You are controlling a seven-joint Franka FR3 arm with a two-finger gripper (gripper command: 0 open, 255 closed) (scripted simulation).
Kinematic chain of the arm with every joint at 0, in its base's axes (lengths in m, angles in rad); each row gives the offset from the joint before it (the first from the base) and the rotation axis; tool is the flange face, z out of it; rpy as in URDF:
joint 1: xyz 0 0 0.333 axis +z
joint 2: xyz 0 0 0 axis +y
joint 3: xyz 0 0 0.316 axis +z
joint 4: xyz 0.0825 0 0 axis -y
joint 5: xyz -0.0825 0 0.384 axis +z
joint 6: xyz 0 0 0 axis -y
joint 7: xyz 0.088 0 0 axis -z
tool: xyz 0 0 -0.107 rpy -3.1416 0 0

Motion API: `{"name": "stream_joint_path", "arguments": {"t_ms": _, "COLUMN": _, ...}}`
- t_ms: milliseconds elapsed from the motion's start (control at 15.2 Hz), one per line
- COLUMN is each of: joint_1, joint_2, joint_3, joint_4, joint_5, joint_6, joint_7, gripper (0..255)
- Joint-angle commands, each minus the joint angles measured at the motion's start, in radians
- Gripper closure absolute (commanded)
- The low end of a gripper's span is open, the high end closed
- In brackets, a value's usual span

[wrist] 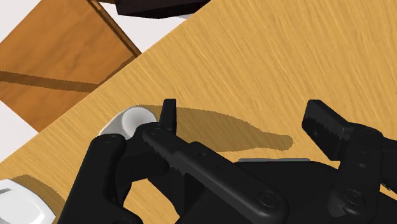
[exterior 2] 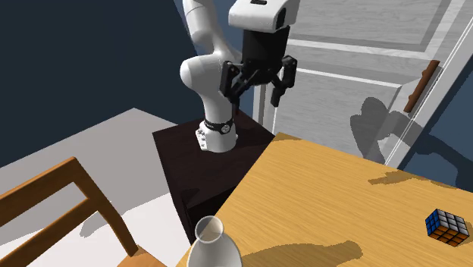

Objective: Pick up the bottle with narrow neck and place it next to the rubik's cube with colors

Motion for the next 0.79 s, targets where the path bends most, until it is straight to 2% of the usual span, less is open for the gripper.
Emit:
{"name": "stream_joint_path", "arguments": {"t_ms": 0, "joint_1": -0.01, "joint_2": 0.069, "joint_3": -0.035, "joint_4": 0.034, "joint_5": -0.013, "joint_6": 0.032, "joint_7": -0.044, "gripper": 0}}
{"name": "stream_joint_path", "arguments": {"t_ms": 330, "joint_1": -0.026, "joint_2": 0.249, "joint_3": -0.11, "joint_4": 0.138, "joint_5": -0.017, "joint_6": 0.095, "joint_7": -0.145, "gripper": 0}}
{"name": "stream_joint_path", "arguments": {"t_ms": 726, "joint_1": -0.048, "joint_2": 0.482, "joint_3": -0.181, "joint_4": 0.304, "joint_5": 0.021, "joint_6": 0.141, "joint_7": -0.274, "gripper": 0}}
